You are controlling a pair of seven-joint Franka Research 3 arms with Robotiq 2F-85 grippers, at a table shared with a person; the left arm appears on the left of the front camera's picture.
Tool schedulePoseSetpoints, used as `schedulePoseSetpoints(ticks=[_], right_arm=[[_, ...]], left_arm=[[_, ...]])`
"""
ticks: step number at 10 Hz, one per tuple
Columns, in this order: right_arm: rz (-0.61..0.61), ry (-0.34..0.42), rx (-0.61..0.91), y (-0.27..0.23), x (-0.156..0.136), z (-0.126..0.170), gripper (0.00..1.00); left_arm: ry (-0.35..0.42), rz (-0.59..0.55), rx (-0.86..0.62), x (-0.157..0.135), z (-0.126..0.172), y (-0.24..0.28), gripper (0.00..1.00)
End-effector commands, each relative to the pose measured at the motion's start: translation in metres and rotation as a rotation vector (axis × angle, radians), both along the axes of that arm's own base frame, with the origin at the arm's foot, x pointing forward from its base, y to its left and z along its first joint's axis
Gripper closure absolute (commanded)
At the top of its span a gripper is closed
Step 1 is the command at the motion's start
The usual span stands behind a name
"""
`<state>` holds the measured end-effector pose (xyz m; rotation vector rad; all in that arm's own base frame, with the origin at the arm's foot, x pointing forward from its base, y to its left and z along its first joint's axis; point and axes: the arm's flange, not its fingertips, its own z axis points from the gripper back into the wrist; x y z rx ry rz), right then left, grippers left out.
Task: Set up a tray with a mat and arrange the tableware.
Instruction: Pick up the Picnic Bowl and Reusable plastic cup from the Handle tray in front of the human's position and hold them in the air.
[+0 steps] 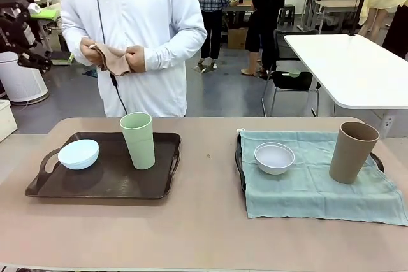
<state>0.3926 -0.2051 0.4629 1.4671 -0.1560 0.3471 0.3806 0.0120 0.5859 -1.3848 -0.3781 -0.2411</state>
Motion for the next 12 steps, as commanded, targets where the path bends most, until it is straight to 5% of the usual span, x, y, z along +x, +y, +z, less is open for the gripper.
schedulePoseSetpoints(ticks=[1,12], right_arm=[[0.008,-0.018,-0.003,0.0012,0.0023,0.0031,0.0],[0.008,-0.018,-0.003,0.0012,0.0023,0.0031,0.0]], left_arm=[[-0.033,0.004,-0.003,0.0059,0.0084,-0.0021,0.0],[-0.033,0.004,-0.003,0.0059,0.0084,-0.0021,0.0]])
